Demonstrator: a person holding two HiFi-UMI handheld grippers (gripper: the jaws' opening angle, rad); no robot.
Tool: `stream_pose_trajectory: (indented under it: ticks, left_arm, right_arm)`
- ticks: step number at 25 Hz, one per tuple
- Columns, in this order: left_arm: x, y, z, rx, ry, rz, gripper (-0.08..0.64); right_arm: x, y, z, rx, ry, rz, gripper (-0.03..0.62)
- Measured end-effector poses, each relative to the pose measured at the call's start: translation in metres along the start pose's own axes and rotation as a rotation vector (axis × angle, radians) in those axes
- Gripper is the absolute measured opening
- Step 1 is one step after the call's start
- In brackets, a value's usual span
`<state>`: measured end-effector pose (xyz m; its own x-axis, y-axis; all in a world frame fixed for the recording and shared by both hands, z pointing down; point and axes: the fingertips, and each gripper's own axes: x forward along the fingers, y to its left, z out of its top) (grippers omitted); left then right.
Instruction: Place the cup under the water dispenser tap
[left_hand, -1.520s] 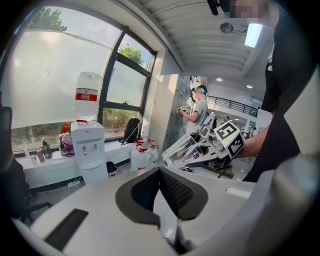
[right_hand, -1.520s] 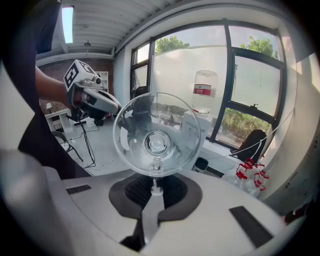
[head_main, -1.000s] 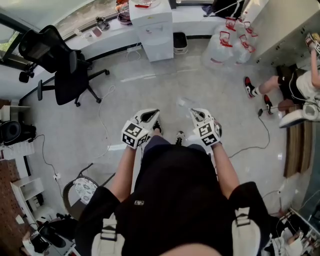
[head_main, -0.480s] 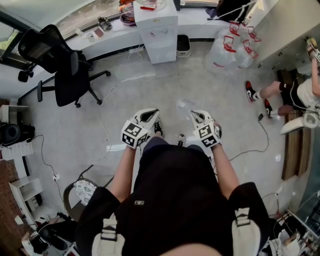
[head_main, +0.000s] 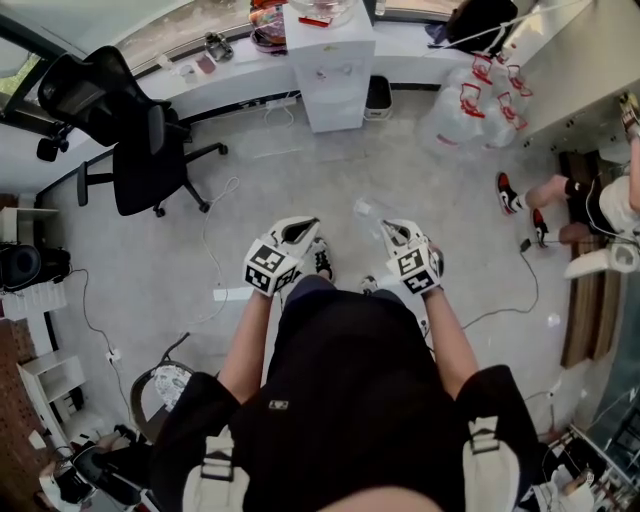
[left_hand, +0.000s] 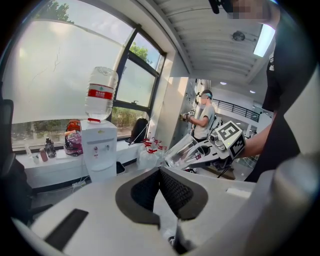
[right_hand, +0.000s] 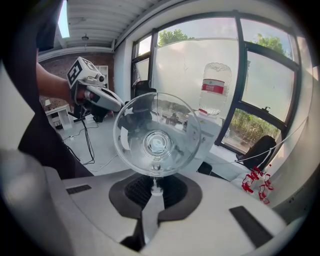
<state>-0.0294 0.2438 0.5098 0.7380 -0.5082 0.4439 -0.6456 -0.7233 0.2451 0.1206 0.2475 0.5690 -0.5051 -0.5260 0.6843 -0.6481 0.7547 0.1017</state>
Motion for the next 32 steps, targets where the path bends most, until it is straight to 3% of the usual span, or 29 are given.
stream_pose_trajectory:
  ticks: [19, 32]
  left_arm:
    - [0.011, 0.099, 0.029, 0.040, 0.003, -0.076, 0.000]
    - [0.009, 0.132, 0.030, 0.044, -0.003, -0.103, 0.000]
  right_arm:
    - [0.067, -0.021, 0.050, 0.022, 0.017, -0.078, 0.003]
    - [0.092, -0.018, 0.065, 0.029, 0.035, -0.090, 0.002]
